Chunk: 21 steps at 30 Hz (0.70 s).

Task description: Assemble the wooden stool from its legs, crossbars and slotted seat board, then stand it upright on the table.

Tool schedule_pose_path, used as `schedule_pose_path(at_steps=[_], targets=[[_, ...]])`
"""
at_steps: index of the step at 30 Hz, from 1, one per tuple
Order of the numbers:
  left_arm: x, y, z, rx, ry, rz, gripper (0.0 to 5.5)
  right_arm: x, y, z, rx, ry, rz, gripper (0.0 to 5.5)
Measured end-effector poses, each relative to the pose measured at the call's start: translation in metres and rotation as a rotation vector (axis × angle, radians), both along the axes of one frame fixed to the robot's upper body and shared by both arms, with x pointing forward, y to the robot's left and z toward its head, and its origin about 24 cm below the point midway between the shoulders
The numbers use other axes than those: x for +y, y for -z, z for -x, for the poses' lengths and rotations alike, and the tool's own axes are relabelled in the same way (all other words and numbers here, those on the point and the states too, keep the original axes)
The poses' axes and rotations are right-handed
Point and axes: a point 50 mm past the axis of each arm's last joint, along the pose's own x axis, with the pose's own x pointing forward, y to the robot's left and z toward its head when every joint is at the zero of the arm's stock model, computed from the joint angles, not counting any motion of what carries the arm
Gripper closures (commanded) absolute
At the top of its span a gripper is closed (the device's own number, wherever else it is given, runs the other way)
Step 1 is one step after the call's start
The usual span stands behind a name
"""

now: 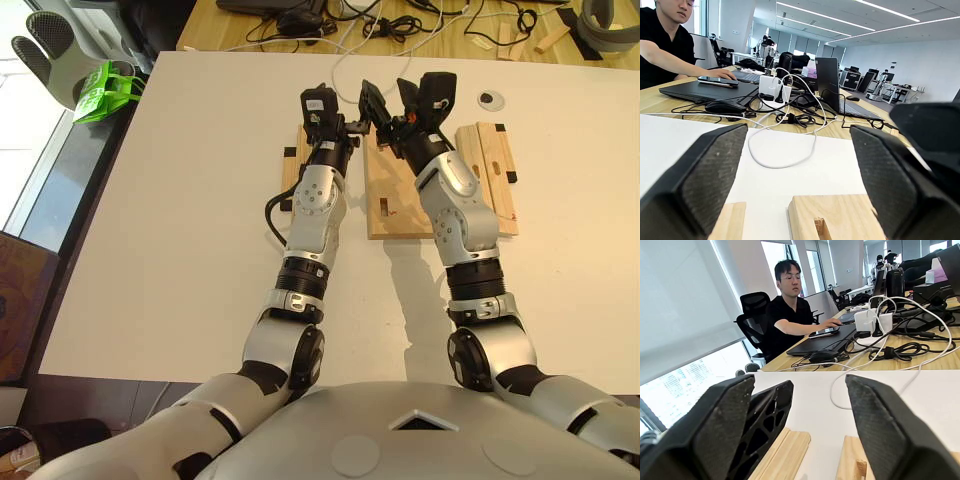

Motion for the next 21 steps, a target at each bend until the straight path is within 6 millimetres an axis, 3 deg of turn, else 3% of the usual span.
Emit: schedule_pose_path(at_steps=[10,17,21], targets=[[-0.003,-0.004,-0.001,0.014,0.044,0.062,1.72,-0.003,-0.007,-0.005,-0.011,0.032,0.001,2.13],[0.027,-0.031,-0.005,-0.013,-0.012,0.037,1.72,-0.026,-0.012,-0.009,0.045,0.135,-0.059,2.13],[0.013,-0.021,0.004,0.006,0.034,-0.108,1.72,-0.026,-0.015,-0.008,0.038,0.135,-0.062,2.13]])
